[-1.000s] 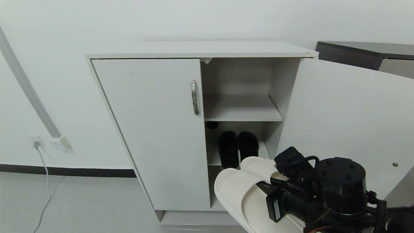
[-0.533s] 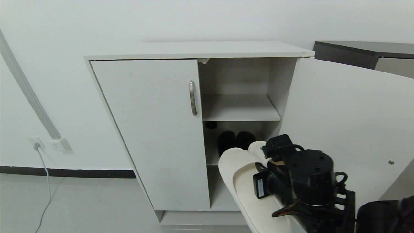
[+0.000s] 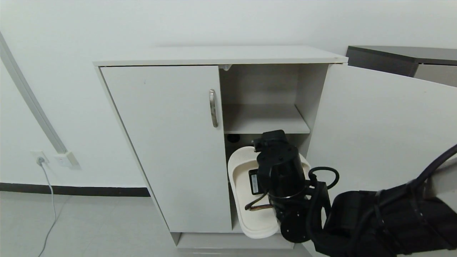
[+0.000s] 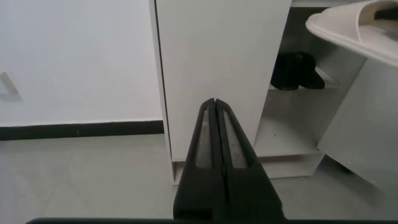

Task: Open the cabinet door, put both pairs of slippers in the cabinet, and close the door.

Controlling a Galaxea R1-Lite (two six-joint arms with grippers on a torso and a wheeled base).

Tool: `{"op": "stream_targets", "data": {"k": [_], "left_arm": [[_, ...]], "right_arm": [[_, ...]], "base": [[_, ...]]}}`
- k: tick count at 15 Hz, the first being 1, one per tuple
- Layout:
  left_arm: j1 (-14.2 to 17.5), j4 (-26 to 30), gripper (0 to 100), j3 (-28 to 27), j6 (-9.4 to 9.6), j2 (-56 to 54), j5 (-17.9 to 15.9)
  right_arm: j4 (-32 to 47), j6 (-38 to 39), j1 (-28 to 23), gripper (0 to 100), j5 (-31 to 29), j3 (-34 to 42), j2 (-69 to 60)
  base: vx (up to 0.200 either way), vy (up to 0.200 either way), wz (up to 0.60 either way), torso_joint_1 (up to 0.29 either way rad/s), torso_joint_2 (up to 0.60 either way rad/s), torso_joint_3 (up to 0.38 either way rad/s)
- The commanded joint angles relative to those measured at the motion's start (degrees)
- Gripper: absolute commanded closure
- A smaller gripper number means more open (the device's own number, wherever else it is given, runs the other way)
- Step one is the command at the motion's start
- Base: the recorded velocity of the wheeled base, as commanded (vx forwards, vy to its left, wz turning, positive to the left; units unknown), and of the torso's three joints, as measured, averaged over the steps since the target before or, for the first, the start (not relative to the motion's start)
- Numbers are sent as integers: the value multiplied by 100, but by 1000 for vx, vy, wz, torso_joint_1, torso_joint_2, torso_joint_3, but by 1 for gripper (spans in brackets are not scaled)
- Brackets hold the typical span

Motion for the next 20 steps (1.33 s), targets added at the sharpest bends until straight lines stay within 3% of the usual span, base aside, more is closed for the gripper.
{"op": "stream_targets", "data": {"k": [1,3,16,20], "left_arm": [[7,5,100,1,-4,7,3],[-2,-4,100,1,-4,7,3],[-2,5,100,1,-4,7,3],[-2,5,100,1,-4,7,-6]], "right_arm": [[436,-5,-39,100,-78,-573,-189],[1192,-5,-197,100,-78,-1118,-277],[1210,21,-311,100,-60,-1531,-30],[1192,47,-311,100,-60,-1539,-4]], "base": [[0,0,0,0,0,0],[0,0,0,0,0,0],[0,0,0,0,0,0],[200,0,0,-2,4,1]]}}
